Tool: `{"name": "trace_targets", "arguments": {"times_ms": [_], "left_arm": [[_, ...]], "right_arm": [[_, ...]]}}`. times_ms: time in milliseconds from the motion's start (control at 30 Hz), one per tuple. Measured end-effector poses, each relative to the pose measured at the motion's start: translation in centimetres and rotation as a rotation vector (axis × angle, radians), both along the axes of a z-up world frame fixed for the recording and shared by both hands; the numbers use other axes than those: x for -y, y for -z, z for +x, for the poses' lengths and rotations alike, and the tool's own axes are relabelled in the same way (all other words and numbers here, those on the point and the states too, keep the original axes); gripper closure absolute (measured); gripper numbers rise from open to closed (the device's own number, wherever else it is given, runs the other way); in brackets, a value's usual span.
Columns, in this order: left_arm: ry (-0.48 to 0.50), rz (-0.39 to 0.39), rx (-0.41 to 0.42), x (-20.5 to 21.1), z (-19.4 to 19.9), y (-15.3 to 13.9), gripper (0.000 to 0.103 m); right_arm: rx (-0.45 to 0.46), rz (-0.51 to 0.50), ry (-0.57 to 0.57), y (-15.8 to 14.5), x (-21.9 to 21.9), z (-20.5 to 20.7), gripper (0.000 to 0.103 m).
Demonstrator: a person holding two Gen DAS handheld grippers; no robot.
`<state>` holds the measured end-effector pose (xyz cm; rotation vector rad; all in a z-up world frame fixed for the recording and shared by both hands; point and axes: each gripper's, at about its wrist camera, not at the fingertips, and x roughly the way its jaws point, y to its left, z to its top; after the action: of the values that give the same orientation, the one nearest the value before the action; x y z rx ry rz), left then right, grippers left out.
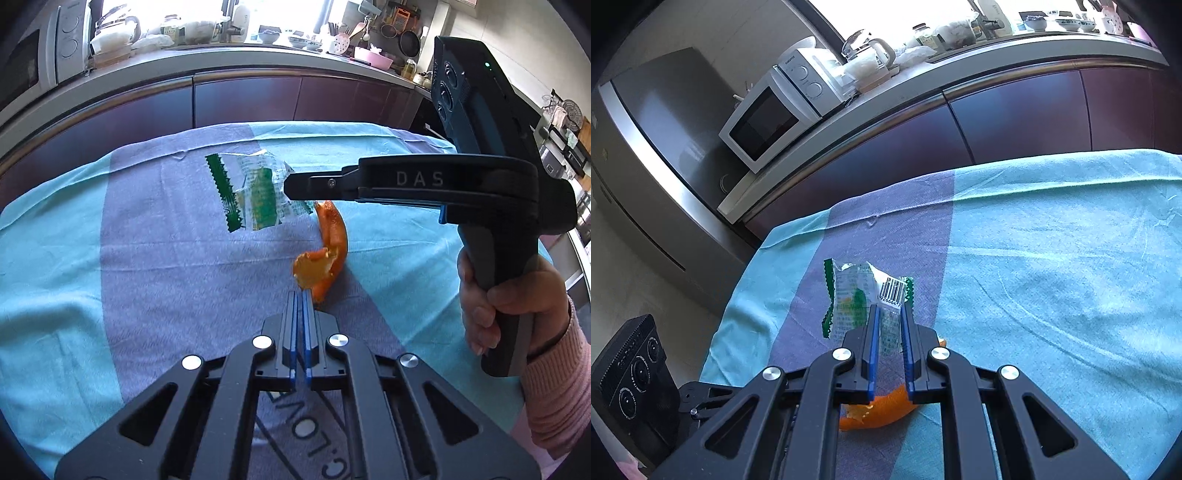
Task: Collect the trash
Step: 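Grasp the small orange peel piece with the left tool and lift it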
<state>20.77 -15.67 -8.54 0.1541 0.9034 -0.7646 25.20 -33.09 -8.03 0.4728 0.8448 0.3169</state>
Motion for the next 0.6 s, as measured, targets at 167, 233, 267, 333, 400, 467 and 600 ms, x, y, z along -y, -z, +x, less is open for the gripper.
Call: {"name": "trace_targets", "arguments": {"times_ms": [167, 233, 267, 333, 400, 467, 600], "left_arm": [[-0.017, 0.001, -0.020, 0.2, 0.6, 0.1, 0.084], [-0.014, -0.023, -0.058, 0.3, 1.4, 0.3, 0.077], [-0.014, -0.031, -0.069, 0.5, 1.7, 0.3, 0.076], [-0.008, -0.042, -0.094, 0.9, 2.4, 0.4, 0.074], [0.001, -0.040, -0.096, 1.4, 2.6, 0.5, 0.074], [0.014, -0.033, -0.090, 1.9, 2.5, 0.4, 0.074], [0.034, -0.036, -0.101, 2.9, 2.0, 0.6, 0.090]], "right_arm": [[-0.006, 0.013, 0.014, 0.3, 0.1, -0.4, 0.093], [-0.002, 0.021, 0.018, 0.3, 0.3, -0.4, 0.093], [-0.001, 0.025, 0.019, 0.3, 0.3, -0.4, 0.093], [-0.002, 0.026, 0.022, 0.5, 0.4, -0.3, 0.093], [-0.008, 0.030, 0.022, 0.7, 0.6, -0.2, 0.093], [-0.013, 0.032, 0.025, 0.9, 0.7, -0.2, 0.093], [-0.014, 0.036, 0.025, 0.9, 0.7, -0.2, 0.093]]}}
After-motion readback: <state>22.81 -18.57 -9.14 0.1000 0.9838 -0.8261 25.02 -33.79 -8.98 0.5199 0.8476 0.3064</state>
